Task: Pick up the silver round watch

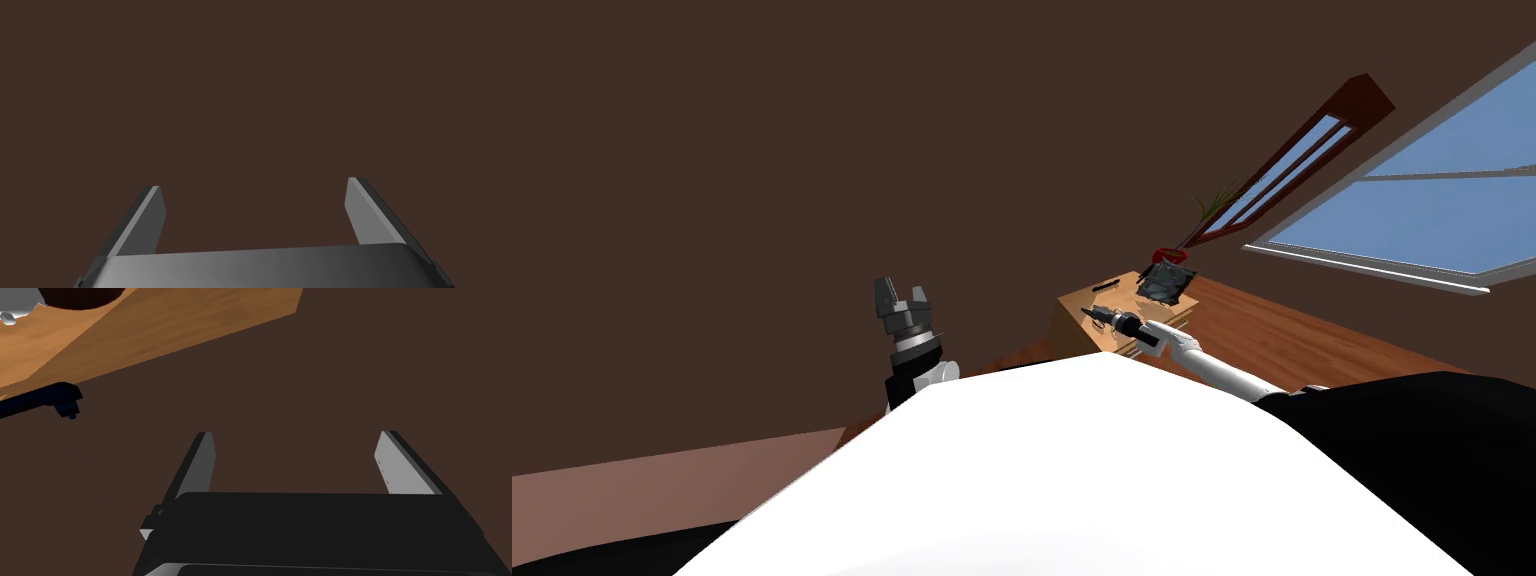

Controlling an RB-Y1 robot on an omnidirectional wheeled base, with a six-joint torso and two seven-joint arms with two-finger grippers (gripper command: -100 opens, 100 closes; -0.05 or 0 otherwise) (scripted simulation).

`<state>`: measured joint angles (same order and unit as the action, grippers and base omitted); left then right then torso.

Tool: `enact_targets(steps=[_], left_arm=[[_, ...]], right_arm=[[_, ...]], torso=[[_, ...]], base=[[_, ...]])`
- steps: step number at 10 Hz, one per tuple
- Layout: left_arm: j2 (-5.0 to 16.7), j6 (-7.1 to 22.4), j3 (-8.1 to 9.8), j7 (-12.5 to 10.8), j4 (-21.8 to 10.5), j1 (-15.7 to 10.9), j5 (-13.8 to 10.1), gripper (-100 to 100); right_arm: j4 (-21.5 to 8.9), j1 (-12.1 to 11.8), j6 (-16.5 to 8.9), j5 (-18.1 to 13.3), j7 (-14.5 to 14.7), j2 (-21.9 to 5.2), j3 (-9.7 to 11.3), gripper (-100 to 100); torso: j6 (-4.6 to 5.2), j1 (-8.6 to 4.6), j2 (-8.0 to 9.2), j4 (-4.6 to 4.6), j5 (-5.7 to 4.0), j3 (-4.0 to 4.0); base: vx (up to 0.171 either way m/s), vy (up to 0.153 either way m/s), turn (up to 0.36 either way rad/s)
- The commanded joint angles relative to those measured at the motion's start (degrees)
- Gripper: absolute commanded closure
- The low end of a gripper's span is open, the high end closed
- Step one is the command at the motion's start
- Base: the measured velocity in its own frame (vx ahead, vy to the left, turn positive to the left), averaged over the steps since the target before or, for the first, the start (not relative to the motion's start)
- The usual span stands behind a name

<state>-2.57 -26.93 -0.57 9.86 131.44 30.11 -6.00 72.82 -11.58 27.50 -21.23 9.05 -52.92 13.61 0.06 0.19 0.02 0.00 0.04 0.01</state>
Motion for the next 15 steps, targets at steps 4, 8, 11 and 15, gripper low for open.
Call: enact_targets(steps=[4, 8, 11, 15], left_arm=[[0.0, 0.0, 0.0, 0.0, 0.0, 0.0, 0.0, 0], [0.0, 0.0, 0.0, 0.0, 0.0, 0.0, 0.0, 0], [0.0, 0.0, 0.0, 0.0, 0.0, 0.0, 0.0, 0], [0.0, 0.0, 0.0, 0.0, 0.0, 0.0, 0.0, 0]], right_arm=[[-8.09, 0.83, -0.26, -3.26, 1.23, -4.81, 3.04, -100], [-10.53, 1.01, -0.43, -4.15, 1.53, -5.92, 3.95, -100], [-15.64, 1.36, -0.83, -6.51, 2.3, -8.64, 6.51, -100], [-19.67, 1.52, -1.1, -8.28, 2.87, -10.5, 8.5, -100]], torso=[[-0.01, 0.07, 0.01, 0.0, 0.02, 0.01], [0.0, 0.0, 0.0, 0.0, 0.0, 0.0], [0.02, 0.1, 0.03, 0.01, 0.03, 0.02], [0.03, 0.07, 0.05, 0.01, 0.02, 0.03]], base=[[-0.015, 0.047, 0.103], [-0.006, 0.033, 0.034], [-0.014, 0.064, 0.081], [-0.016, 0.051, 0.047]])
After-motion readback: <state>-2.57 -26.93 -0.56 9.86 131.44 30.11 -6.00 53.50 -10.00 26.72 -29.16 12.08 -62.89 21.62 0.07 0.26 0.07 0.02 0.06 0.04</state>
